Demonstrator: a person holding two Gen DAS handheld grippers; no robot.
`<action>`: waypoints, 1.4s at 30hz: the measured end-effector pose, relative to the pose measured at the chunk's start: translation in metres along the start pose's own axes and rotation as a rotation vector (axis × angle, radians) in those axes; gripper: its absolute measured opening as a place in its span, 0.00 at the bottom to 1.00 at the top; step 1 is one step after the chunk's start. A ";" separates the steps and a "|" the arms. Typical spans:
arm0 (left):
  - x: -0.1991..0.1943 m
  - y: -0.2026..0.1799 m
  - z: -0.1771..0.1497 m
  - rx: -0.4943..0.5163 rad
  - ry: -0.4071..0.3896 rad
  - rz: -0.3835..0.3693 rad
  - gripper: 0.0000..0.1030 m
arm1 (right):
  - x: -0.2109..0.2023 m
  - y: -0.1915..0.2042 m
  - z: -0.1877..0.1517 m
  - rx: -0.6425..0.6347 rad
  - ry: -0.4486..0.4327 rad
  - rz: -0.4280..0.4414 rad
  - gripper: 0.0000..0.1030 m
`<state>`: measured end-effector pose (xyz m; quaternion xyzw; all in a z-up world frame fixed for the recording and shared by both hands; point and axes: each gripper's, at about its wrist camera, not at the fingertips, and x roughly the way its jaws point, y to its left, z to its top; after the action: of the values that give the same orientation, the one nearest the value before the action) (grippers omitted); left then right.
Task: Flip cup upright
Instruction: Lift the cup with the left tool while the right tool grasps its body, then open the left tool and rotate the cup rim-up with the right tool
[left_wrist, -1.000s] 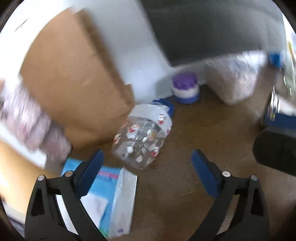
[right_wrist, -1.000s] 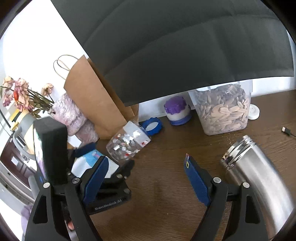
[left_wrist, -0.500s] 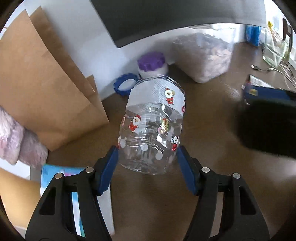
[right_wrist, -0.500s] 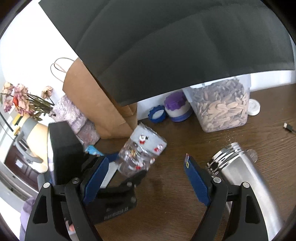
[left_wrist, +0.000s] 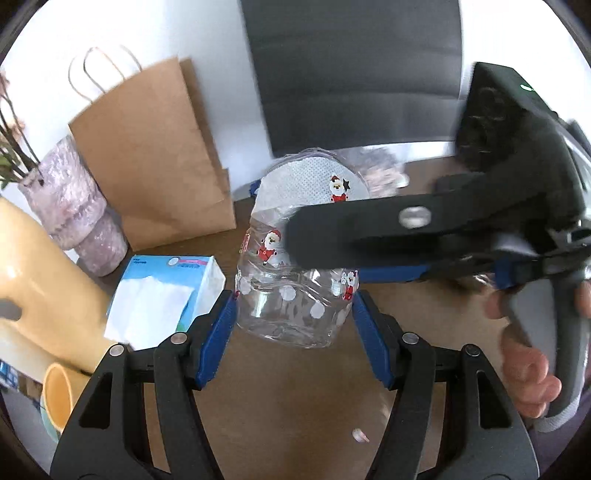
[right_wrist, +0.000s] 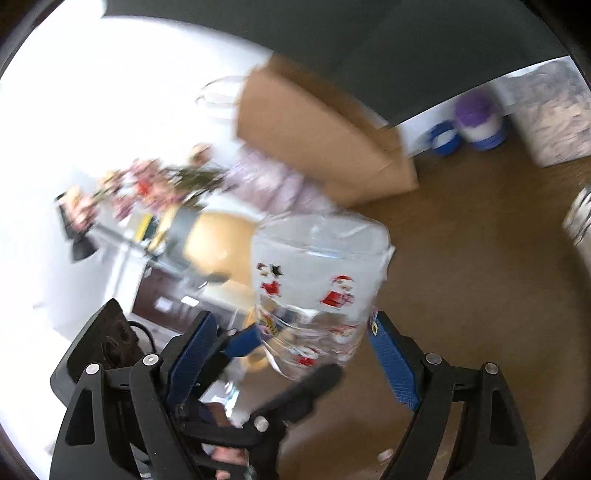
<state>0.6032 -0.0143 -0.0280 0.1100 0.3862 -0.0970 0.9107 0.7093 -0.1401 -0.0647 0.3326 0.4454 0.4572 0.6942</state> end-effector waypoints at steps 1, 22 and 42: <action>-0.013 -0.005 -0.004 0.013 -0.019 0.010 0.59 | -0.001 0.008 -0.006 -0.017 0.000 -0.018 0.64; -0.156 -0.062 -0.069 -0.020 -0.036 -0.259 0.51 | -0.099 0.110 -0.129 -0.192 -0.016 -0.191 0.70; -0.225 -0.142 -0.158 0.163 0.051 -0.331 0.70 | -0.160 0.155 -0.260 -0.337 -0.099 -0.377 0.65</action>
<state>0.3043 -0.0857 0.0101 0.1205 0.4127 -0.2736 0.8604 0.3876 -0.2191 0.0206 0.1455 0.3825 0.3707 0.8337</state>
